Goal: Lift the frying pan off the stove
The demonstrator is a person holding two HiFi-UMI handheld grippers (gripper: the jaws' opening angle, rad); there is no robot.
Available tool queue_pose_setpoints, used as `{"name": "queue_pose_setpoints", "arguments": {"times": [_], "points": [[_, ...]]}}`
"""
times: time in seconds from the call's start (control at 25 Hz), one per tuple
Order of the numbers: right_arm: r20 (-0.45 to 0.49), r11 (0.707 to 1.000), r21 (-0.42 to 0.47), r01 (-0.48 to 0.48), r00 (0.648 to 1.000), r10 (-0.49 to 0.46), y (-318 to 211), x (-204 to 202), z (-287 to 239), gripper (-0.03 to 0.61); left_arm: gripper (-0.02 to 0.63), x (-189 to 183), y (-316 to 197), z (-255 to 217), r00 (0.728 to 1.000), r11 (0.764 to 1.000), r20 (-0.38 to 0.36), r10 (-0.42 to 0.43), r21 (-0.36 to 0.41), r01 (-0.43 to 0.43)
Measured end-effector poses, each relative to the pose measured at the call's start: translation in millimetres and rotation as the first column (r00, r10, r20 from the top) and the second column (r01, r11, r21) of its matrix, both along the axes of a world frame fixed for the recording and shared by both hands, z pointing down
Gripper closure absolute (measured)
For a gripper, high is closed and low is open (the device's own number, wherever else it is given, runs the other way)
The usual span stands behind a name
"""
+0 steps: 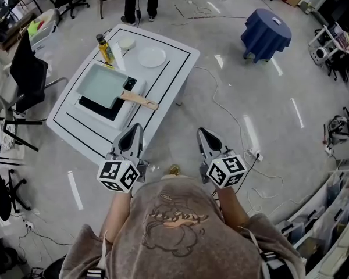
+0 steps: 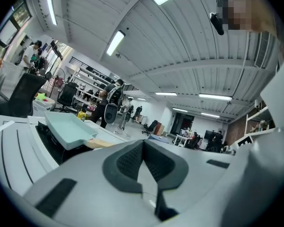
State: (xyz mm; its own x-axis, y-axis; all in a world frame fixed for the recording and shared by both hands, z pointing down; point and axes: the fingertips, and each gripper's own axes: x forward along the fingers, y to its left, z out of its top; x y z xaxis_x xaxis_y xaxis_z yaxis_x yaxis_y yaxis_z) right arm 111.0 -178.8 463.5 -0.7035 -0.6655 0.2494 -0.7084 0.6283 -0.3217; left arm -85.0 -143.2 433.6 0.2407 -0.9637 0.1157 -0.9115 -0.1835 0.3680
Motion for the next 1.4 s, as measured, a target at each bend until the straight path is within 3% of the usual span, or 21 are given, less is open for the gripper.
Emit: {"name": "queue_pose_setpoints", "arguments": {"times": [0.52, 1.4], "points": [[0.023, 0.999, 0.003, 0.034, 0.999, -0.034, -30, -12, 0, 0.578, 0.607, -7, -21, -3, 0.999, 0.999, 0.030, -0.034, 0.009, 0.034], [0.014, 1.000, 0.014, 0.027, 1.000, -0.027, -45, -44, -9, 0.578, 0.606, -28, -45, -10, 0.999, 1.000, 0.039, 0.018, 0.003, -0.019]]}}
